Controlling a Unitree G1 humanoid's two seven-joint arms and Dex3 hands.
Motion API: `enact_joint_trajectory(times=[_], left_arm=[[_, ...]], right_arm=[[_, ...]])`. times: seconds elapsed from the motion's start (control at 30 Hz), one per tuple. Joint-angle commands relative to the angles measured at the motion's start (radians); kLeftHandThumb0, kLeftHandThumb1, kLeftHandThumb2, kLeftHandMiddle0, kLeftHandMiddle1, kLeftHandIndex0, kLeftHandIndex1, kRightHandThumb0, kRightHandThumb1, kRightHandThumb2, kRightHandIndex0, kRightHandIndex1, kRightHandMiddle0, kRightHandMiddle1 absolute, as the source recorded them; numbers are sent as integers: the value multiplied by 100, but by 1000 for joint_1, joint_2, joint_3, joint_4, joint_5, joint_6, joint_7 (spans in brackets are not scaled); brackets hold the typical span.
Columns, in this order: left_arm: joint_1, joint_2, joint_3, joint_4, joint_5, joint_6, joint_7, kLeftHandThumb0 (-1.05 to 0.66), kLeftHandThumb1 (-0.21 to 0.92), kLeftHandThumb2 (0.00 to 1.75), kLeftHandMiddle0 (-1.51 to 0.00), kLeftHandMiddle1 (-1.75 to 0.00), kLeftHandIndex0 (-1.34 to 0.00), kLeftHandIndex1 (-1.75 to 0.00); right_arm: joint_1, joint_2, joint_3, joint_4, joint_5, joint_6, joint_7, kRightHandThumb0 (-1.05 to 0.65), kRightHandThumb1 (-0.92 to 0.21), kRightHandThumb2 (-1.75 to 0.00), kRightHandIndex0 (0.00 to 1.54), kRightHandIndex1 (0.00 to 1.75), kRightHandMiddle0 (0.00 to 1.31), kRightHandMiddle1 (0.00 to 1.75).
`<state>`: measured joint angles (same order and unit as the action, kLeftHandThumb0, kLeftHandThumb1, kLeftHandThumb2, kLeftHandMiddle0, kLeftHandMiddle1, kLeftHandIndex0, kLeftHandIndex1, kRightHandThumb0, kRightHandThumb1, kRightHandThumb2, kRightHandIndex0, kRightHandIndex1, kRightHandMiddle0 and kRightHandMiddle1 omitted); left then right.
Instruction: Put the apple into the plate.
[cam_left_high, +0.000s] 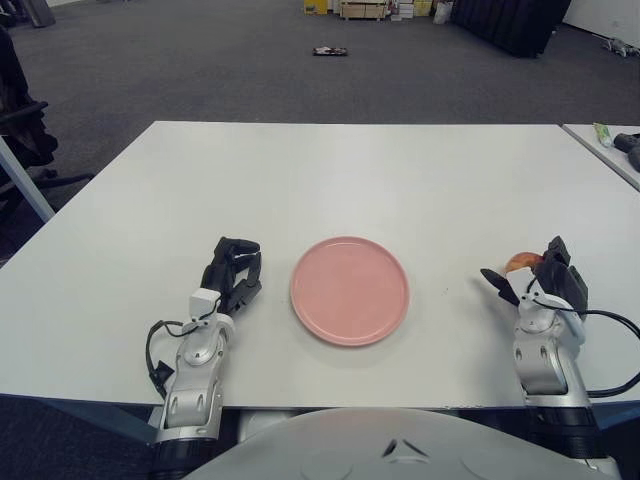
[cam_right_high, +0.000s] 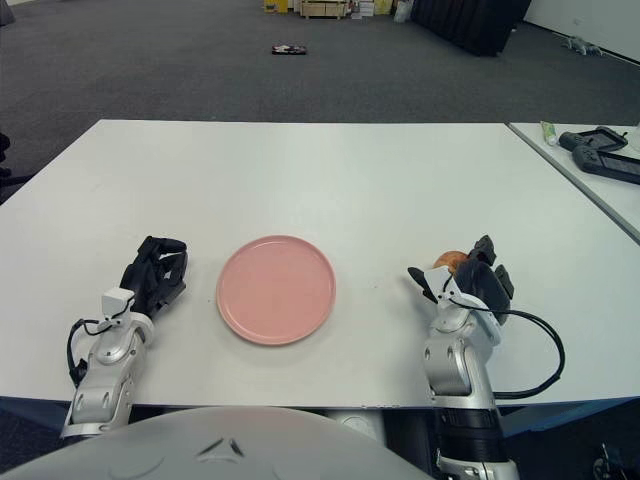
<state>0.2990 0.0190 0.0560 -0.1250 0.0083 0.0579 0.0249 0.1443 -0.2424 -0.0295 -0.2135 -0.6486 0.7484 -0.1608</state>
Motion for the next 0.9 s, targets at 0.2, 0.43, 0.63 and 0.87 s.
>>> enact_joint_trajectory(times=[0.2,0.43,0.63,0.87], left_arm=[[21,0,13,13,0,29,11,-35,92,53,-42,-124,-19,-175],[20,-4,19,16,-8,20,7,-35,92,53,-43,-123,-19,-175],[20,-6,21,17,-7,13,8,-35,92,53,-44,-124,-19,-175],[21,-6,22,13,0,13,14,-35,92,53,-44,-124,-19,-175]], right_arm=[[23,-39,26,-30,-36,29,46,-104,-92,-40,6,14,0,6],[33,-23,19,-45,-70,24,-4,-96,-88,-36,1,89,0,99],[35,-13,19,-31,-94,3,-65,-92,-74,-59,6,122,0,141],[37,-17,21,-16,-107,-11,-104,-85,-64,-76,11,143,0,165]])
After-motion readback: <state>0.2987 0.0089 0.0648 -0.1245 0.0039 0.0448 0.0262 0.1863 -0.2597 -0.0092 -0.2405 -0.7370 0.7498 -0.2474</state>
